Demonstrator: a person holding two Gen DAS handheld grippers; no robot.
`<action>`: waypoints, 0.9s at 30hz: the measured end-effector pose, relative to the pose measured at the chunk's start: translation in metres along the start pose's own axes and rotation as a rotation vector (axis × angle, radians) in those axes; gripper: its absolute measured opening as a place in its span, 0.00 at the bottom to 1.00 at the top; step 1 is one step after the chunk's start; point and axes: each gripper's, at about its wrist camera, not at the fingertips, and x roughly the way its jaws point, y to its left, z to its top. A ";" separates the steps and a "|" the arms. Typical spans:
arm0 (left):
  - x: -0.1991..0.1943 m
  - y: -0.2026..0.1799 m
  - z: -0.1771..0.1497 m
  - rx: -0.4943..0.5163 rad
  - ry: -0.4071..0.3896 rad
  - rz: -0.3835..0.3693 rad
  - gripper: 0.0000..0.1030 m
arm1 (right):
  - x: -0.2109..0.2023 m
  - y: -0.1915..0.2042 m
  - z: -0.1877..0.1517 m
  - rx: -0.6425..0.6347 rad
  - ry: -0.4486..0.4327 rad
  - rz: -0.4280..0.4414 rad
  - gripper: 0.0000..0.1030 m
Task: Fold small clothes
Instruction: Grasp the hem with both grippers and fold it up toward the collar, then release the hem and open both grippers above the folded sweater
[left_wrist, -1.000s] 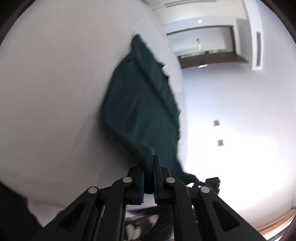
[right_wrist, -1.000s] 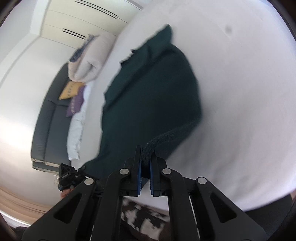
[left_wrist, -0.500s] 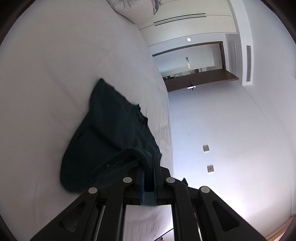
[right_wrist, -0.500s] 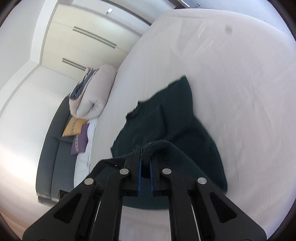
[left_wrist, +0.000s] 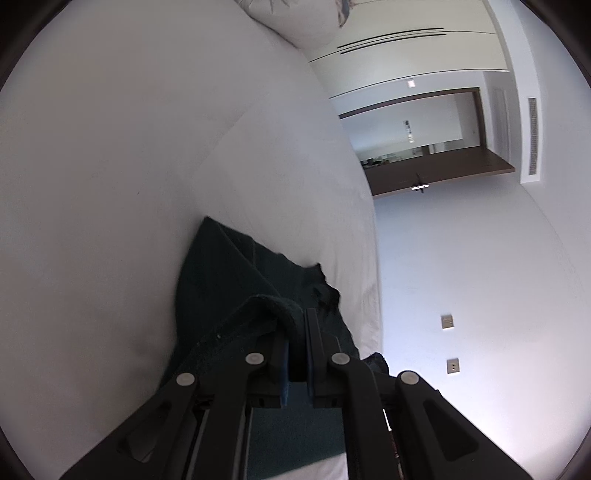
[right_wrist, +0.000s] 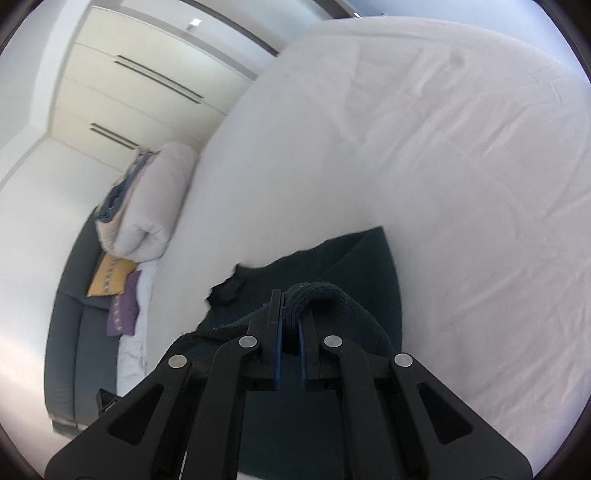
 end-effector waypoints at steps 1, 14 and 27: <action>0.007 0.003 0.005 0.000 -0.003 0.009 0.06 | 0.009 -0.001 0.005 0.003 -0.001 -0.009 0.05; 0.019 0.032 0.007 0.032 -0.059 0.149 0.56 | 0.049 -0.018 0.014 0.041 -0.081 -0.110 0.84; -0.021 0.041 -0.097 0.289 -0.053 0.356 0.62 | -0.011 -0.013 -0.086 -0.241 -0.062 -0.288 0.60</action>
